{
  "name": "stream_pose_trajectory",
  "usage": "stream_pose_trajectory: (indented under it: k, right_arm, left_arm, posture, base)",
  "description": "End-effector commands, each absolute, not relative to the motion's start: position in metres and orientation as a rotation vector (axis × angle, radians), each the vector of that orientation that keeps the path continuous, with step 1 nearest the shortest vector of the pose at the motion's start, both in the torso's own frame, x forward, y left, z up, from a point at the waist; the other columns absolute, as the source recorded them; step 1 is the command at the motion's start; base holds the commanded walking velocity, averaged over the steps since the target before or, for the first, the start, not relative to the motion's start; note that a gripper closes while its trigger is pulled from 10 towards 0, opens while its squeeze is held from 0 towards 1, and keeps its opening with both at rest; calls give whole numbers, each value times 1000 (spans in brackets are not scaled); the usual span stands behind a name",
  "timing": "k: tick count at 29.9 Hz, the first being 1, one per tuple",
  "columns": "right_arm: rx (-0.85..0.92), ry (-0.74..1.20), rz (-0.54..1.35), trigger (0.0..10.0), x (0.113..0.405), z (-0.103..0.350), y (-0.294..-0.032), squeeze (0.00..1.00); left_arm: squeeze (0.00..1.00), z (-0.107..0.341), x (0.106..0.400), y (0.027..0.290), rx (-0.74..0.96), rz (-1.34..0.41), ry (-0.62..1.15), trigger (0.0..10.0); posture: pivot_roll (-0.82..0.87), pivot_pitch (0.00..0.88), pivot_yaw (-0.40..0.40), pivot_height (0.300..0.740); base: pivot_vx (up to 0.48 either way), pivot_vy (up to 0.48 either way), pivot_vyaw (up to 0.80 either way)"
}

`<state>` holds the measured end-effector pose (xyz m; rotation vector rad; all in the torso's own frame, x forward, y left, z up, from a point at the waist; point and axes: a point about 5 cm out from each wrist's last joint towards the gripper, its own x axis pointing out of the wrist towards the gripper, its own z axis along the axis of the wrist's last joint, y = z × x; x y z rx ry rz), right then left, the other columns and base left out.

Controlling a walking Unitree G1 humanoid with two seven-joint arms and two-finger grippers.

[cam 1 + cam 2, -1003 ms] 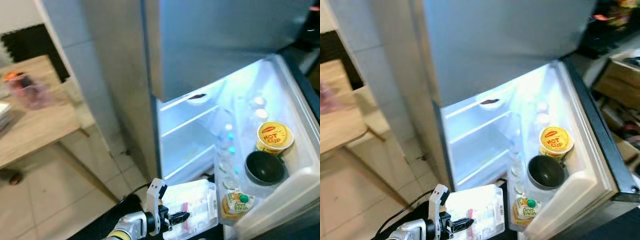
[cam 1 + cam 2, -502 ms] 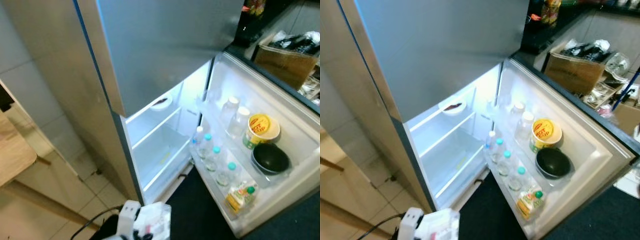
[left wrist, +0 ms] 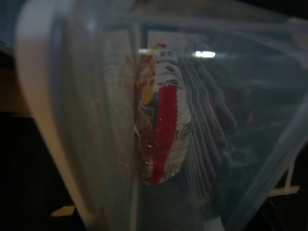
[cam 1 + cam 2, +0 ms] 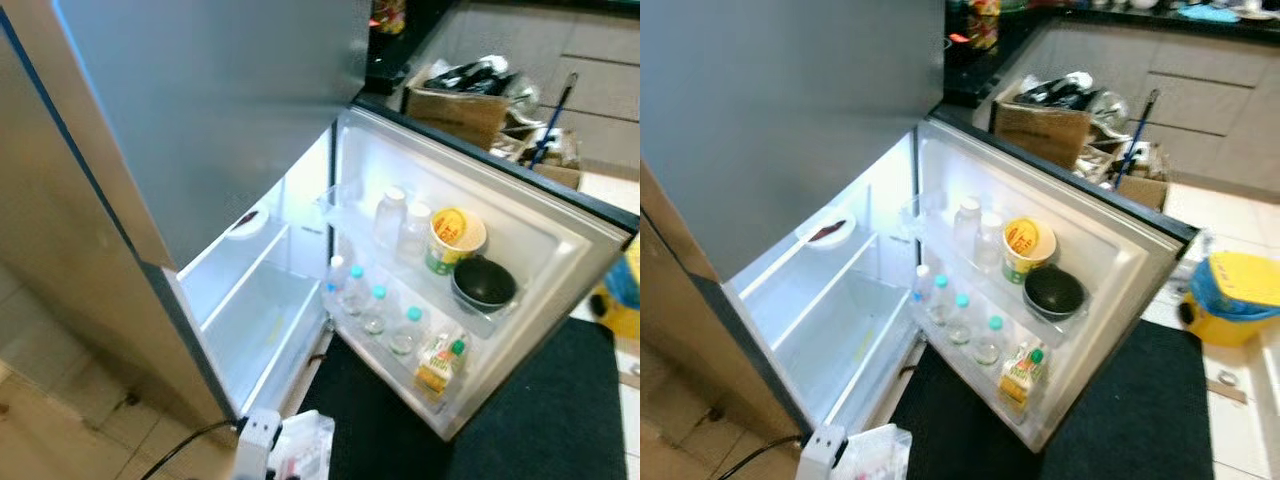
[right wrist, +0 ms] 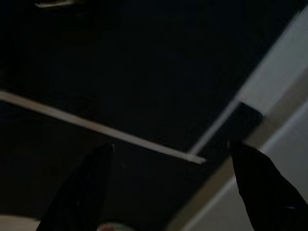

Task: Restocking fridge

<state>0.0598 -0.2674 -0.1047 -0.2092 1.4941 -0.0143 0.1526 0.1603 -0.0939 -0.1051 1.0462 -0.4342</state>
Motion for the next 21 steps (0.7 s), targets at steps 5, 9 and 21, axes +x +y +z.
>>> stream_pose_trajectory:
  k: [5, 9, 21]
  right_arm:
    - [-196, 1476, -34, 10000, 61, -103, -271, 0]
    - [-204, 1465, -32, 10000, 63, -103, -272, 0]
    - [-219, 1416, -21, 10000, 74, -100, -273, 0]
  left_arm:
    - [0, -98, 143, 159, -88, -425, 1091, 10000]
    - [0, -99, 142, 159, -81, -413, 1093, 10000]
    - [0, -100, 140, 160, -77, -399, 1097, 10000]
  posture:
    - [-118, 50, 26, 740]
    - [-118, 52, 26, 740]
    - [-114, 54, 19, 740]
  base:
    - [0, 0, -769]
    - [0, 0, -769]
    - [0, 0, -754]
